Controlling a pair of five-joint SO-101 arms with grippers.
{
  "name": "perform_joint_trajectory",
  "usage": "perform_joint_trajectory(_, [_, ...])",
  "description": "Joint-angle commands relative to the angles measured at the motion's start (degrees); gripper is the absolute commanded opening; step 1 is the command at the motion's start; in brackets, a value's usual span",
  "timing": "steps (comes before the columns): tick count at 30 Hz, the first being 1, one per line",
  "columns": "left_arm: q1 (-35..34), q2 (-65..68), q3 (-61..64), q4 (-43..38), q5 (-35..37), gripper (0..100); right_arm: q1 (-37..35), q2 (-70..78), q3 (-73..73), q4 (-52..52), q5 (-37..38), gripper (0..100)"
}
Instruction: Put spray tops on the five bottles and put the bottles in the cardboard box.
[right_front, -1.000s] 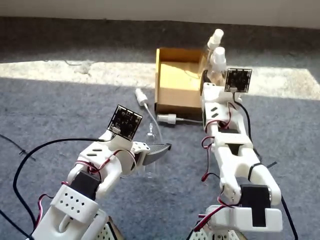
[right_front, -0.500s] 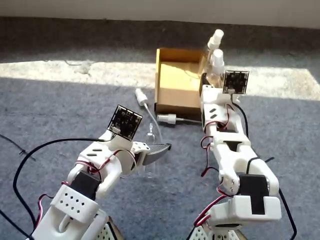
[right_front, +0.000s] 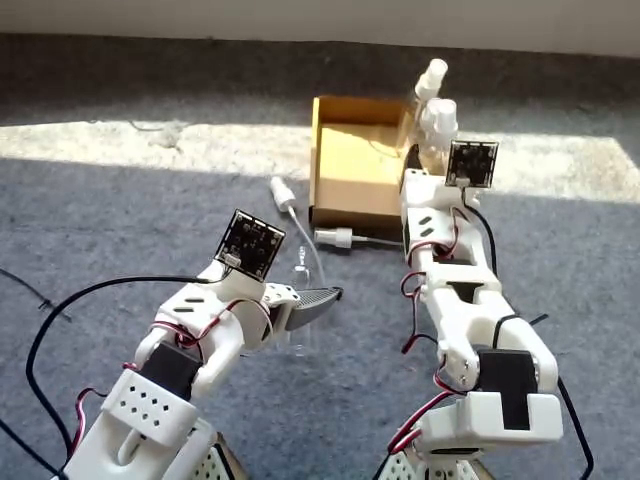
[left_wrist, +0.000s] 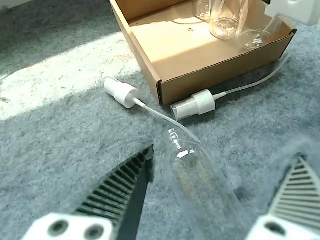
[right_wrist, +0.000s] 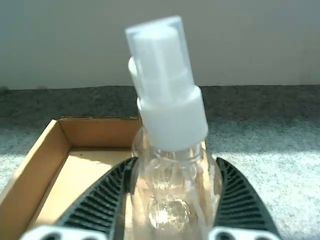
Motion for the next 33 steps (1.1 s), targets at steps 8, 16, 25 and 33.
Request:
perform_joint_trajectory(8, [0.7, -0.3, -0.2, -1.1, 0.3, 36, 0.4, -1.0, -0.4, -1.4, -0.2, 29.5])
perform_joint_trajectory(16, [0.7, -0.3, -0.2, -1.1, 0.3, 36, 0.4, -1.1, -0.7, -1.3, -0.2, 29.6])
perform_joint_trajectory(25, [0.7, -0.3, -0.2, -1.2, 0.3, 36, 0.4, -5.2, -0.5, -0.7, 5.2, 29.6])
perform_joint_trajectory(33, [0.7, -0.3, -0.2, -1.2, 0.3, 36, 0.4, -22.0, -2.8, 20.4, 5.0, 29.6])
